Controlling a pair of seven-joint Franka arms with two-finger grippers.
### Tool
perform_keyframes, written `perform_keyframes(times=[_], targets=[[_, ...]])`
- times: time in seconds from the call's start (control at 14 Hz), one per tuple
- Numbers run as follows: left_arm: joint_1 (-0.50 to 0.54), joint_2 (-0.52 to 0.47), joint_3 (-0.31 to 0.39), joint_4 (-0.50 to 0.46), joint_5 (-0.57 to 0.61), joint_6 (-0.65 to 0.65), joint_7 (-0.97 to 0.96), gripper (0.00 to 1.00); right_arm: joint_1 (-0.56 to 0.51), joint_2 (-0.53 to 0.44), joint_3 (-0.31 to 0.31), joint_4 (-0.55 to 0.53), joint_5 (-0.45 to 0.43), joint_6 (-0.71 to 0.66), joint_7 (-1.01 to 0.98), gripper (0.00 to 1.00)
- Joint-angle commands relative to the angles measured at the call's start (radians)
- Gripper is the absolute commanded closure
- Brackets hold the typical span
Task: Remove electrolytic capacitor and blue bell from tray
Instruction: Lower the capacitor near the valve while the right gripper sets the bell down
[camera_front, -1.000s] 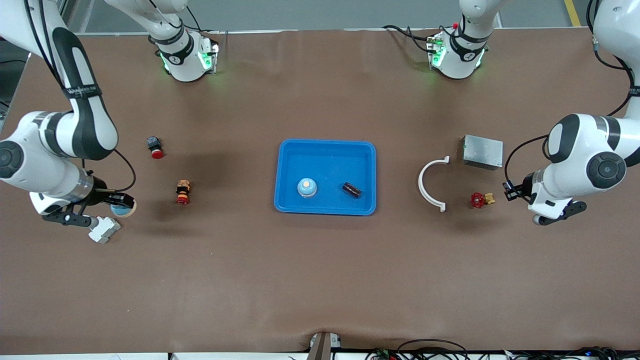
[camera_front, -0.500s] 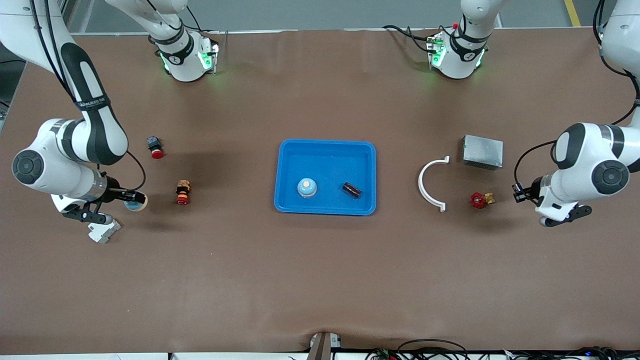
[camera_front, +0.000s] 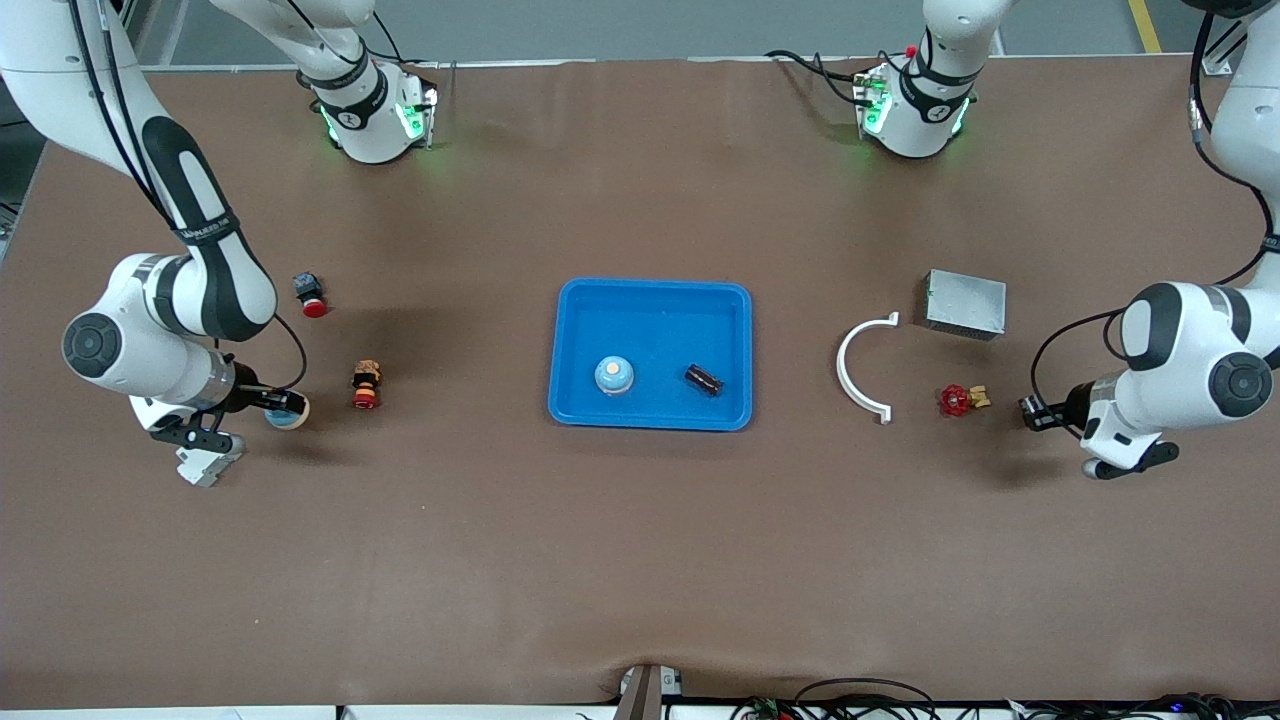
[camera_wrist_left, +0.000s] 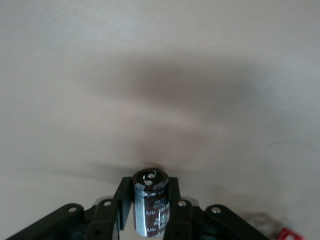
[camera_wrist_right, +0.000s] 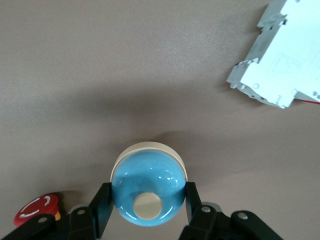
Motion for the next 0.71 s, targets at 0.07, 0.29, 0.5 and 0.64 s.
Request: perform_keyframes(times=[0.07,0.29,0.5,0.64], targets=[[-0.025,0.029,-0.008,0.044,0.021,0.001,-0.022,1.00,-0.018,0.024,0.017,-0.002,0.011,0.041,-0.008,1.00],[-0.045,0.042,-0.009,0.064,0.009,0.003,-0.032,0.42,-0.018,0.037,0.017,-0.001,0.004,0.061,-0.009,1.00],[-0.048,0.020,-0.017,0.044,0.009,-0.028,-0.154,0.00,-0.022,0.044,0.017,-0.001,-0.001,0.066,-0.007,1.00],[-0.045,0.014,-0.058,0.052,0.009,-0.078,-0.208,0.00,-0.025,0.051,0.015,0.001,-0.001,0.073,0.002,0.84]])
